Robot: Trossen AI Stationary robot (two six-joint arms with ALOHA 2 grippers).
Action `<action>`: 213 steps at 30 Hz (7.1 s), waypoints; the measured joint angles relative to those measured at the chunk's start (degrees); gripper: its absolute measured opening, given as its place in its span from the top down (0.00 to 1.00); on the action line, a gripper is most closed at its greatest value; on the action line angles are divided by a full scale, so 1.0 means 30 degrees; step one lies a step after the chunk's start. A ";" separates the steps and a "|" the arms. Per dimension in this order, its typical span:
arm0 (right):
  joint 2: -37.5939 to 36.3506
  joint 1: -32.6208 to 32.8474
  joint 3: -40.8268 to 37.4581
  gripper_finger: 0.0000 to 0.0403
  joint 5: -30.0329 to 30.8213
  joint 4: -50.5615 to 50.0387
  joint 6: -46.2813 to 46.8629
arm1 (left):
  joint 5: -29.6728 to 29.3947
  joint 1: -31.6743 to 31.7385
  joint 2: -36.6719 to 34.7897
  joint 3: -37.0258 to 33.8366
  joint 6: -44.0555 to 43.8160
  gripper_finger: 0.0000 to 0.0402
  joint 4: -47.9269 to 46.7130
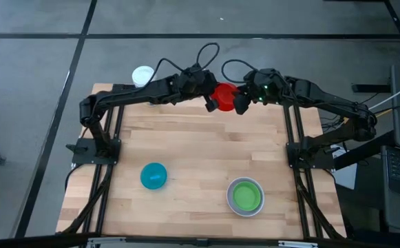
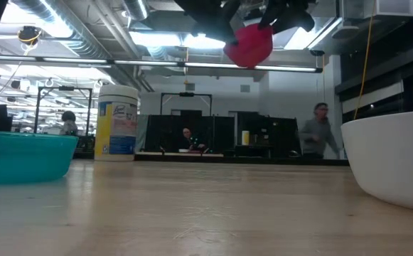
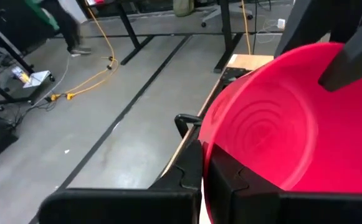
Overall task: Nest bowls inside each other
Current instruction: Stack the red bowl on top of the green bowl, then stack the light blue bowl on top of the red bowl
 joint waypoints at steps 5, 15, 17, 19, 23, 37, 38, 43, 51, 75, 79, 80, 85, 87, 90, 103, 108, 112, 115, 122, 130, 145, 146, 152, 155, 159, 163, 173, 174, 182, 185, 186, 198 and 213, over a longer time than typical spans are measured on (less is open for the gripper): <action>-0.0007 -0.0011 0.0123 0.62 0.0076 -0.0169 -0.0066 | -0.0153 -0.0148 -0.0148 0.0013 0.0053 1.00 0.0140; 0.0205 -0.0058 0.0152 0.69 0.0051 -0.1079 0.1108 | -0.0638 -0.0773 -0.0283 0.0002 -0.0136 1.00 0.0154; 0.0278 -0.0065 0.0153 0.79 0.0029 -0.1461 0.1465 | -0.0650 -0.0883 -0.0333 -0.0009 -0.0289 1.00 0.0097; 0.0353 -0.0086 0.0155 0.92 -0.0045 -0.1867 0.1416 | -0.0592 -0.0972 -0.0376 -0.0009 -0.0605 1.00 0.0057; 0.0437 0.0052 0.0152 0.98 0.0131 -0.1838 0.1245 | -0.0271 -0.1032 -0.0473 0.0270 -0.0755 0.98 -0.0260; 0.1451 0.1669 0.2329 1.00 0.0210 -0.1676 -0.0411 | -0.4863 -0.0441 -0.2262 0.0959 0.7623 0.83 1.1718; 0.1503 0.1872 0.2353 1.00 0.0261 -0.1822 -0.0281 | -0.5364 -0.0282 -0.2447 0.0951 0.7887 0.83 1.1441; 0.1544 0.3563 0.2353 1.00 -0.0455 -0.5841 0.0753 | -0.6976 0.1251 -0.4177 0.0894 0.7836 0.85 0.5004; 0.1308 0.8049 0.2345 1.00 -0.2621 -1.0249 0.4040 | -0.5137 0.3726 -0.6980 0.0866 0.6394 0.88 0.1500; 0.1275 1.6965 -0.6997 1.00 -0.5540 -0.1408 1.4770 | 0.0552 0.6192 -0.9419 0.0843 0.4877 0.92 -0.0024; 0.1275 1.6758 -0.8220 1.00 -0.5377 -0.1137 1.4643 | 0.0574 0.6166 -0.9625 0.0843 0.4883 0.92 -0.0036; 0.1275 1.6606 -0.8471 1.00 -0.5349 -0.1056 1.4488 | 0.0574 0.6166 -0.9669 0.0843 0.4883 0.93 -0.0036; 0.1297 1.6284 -1.0321 1.00 -0.5559 0.1074 1.3999 | 0.0566 0.6111 -0.9915 0.0843 0.4832 0.93 -0.0044; 0.1289 1.6195 -1.0971 1.00 -0.5725 0.1832 1.3963 | 0.0566 0.5983 -1.0051 0.0843 0.4832 0.93 -0.0039; 0.1289 1.6042 -1.1775 1.00 -0.5698 0.2469 1.4025 | 0.0551 0.5849 -1.0202 0.0843 0.4847 0.93 -0.0044; 0.1294 1.5351 -1.2874 0.91 -0.5086 0.5648 1.3474 | 0.0495 0.5257 -1.0187 0.0843 0.4682 0.94 -0.0667; 0.1296 1.5227 -1.2869 0.72 -0.4495 0.6506 1.4331 | 0.0071 0.5160 -1.0187 0.0843 0.4548 0.94 -0.1132; 0.1368 1.5290 -1.3297 0.61 -0.4841 0.6158 1.5080 | 0.0077 0.5160 -1.0180 0.0843 0.4548 0.94 -0.1337; 0.1243 1.5302 -1.3297 0.55 -0.4850 0.7350 1.5131 | 0.0066 0.5160 -1.0185 0.0843 0.4548 0.94 -0.1721; -0.0626 1.4393 -1.3282 0.51 -0.1959 1.3275 1.3061 | -0.0447 0.5603 -1.0187 0.0851 0.5321 0.95 -0.8495; -0.4687 1.2681 -1.3260 0.58 0.0779 1.8216 0.9472 | 0.4480 0.7159 -1.0234 0.0733 0.3969 0.95 -1.9212; -0.5377 0.8715 -1.1058 0.58 -0.1577 2.1214 0.5412 | 1.1800 0.0861 -1.3563 -1.1720 -0.3869 0.94 -1.8047; -0.5326 0.8497 -1.0825 0.56 -0.1738 2.0924 0.5228 | 1.1796 0.0117 -1.3563 -1.2431 -0.4593 0.94 -1.7054; -0.5473 0.7860 -0.9929 0.50 -0.2115 1.8155 0.5351 | 1.0340 -0.3827 -1.3539 -1.6136 -0.8340 0.91 -1.1828; -0.5937 0.7820 -0.9519 0.48 -0.2120 1.6646 0.6007 | 0.9615 -0.5058 -1.3539 -1.7501 -0.9435 0.86 -0.9819; -0.6599 0.7827 -0.9214 0.47 -0.2164 1.5065 0.7064 | 0.9101 -0.6036 -1.3539 -1.8757 -1.0181 0.80 -0.8173; -0.7157 0.7825 -0.9173 0.49 -0.2164 1.4457 0.7910 | 0.9038 -0.6699 -1.3539 -1.9797 -1.0514 0.74 -0.7328; -0.7315 0.7825 -0.9173 0.53 -0.2091 1.4161 0.8816 | 0.9540 -0.7301 -1.3070 -2.1701 -1.1692 0.66 -0.4754; -0.7315 0.7825 -0.9173 0.53 -0.2088 1.4156 0.8839 | 0.9587 -0.7314 -1.2896 -2.1808 -1.1692 0.66 -0.4536; -0.7315 0.7825 -0.9181 0.53 -0.2036 1.3869 0.9388 | 0.8871 -0.7322 -1.0080 -2.2303 -1.1781 0.71 -0.2598; -0.7315 0.7825 -0.9175 0.54 -0.2028 1.2608 0.9546 | 0.8827 -0.6737 -0.9016 -2.2332 -1.1268 0.91 -0.0598; -0.7315 0.7825 -0.9178 0.56 -0.2028 1.1877 0.9662 | 0.9032 -0.6338 -0.8878 -2.2332 -1.1295 0.95 0.0666; -0.7308 0.6927 -0.9188 0.77 -0.2021 1.0865 0.7583 | 0.1671 0.0347 -0.6633 -1.3961 -0.6378 0.99 0.2658; -0.5831 0.5025 -0.5258 0.74 0.3880 0.2078 0.5463 | -0.1985 -0.0333 -0.0717 -0.3929 -0.0987 1.00 0.2434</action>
